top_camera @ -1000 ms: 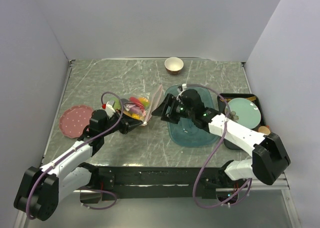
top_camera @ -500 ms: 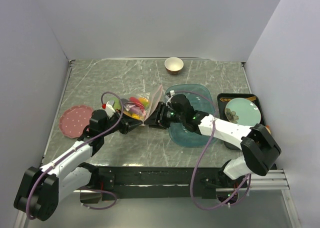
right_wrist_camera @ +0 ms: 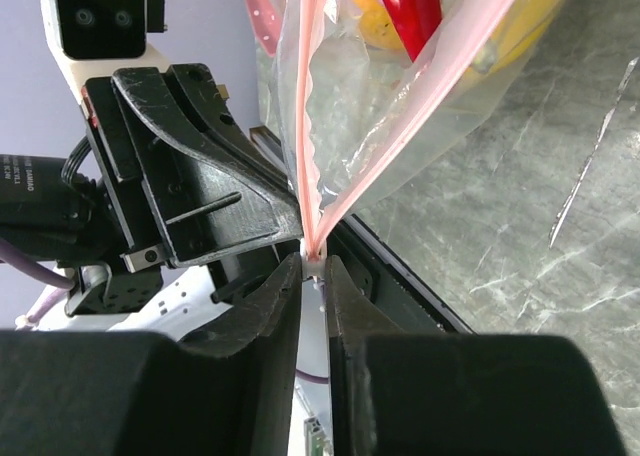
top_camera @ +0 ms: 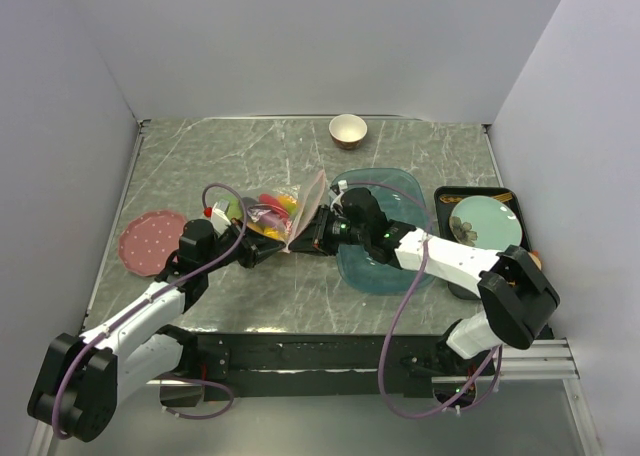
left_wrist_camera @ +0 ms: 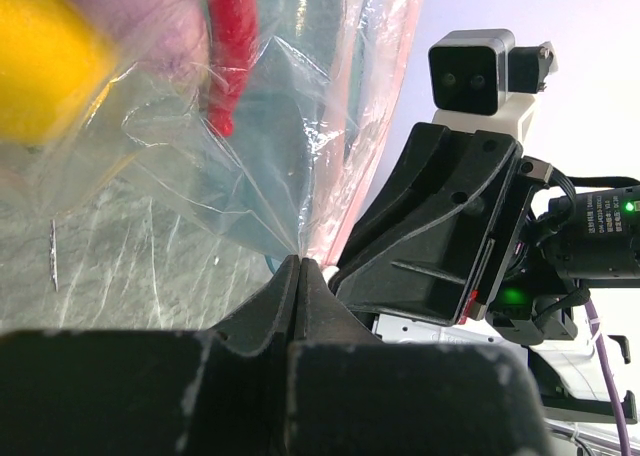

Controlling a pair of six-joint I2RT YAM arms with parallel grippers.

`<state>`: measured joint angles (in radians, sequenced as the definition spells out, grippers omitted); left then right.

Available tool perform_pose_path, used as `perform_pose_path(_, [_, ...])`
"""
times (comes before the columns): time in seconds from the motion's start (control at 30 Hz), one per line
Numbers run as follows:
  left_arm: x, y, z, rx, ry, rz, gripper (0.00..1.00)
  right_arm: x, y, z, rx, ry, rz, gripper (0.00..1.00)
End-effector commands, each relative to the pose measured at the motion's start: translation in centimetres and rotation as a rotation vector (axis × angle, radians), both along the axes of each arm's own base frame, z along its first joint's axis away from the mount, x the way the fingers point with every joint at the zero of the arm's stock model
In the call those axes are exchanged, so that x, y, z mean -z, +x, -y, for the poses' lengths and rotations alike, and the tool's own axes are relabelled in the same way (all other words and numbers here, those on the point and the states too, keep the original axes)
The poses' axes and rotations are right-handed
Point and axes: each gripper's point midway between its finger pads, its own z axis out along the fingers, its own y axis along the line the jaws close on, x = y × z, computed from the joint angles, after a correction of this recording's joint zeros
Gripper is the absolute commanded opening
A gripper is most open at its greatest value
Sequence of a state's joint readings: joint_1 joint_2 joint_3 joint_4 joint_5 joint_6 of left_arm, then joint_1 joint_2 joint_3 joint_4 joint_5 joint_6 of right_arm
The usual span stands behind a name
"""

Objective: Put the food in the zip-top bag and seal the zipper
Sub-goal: Zip the zipper food storage bag at the center of the board.

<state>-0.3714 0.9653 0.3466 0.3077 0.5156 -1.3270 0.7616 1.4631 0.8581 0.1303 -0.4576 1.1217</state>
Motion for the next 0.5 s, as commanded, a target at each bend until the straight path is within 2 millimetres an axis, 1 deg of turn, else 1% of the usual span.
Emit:
perform_pose_path(0.0, [-1.43,0.14,-0.02,0.002,-0.017,0.068,0.01,-2.01,0.46,-1.12,-0.020,0.058,0.045,0.18])
perform_pose_path(0.23, [-1.37,0.03,0.00,0.008,-0.015,0.069,0.01,-2.17,0.49,-1.30,-0.025,0.068,0.046,0.27])
perform_pose_path(0.4, [-1.49,0.04,-0.01,0.006,-0.017,0.071,0.01,-2.08,0.55,-1.35,-0.027,0.065,0.047,0.27])
perform_pose_path(0.47, [-1.48,0.07,-0.01,0.006,-0.015,0.071,0.01,-2.01,0.62,-1.41,-0.027,0.065,0.048,0.24])
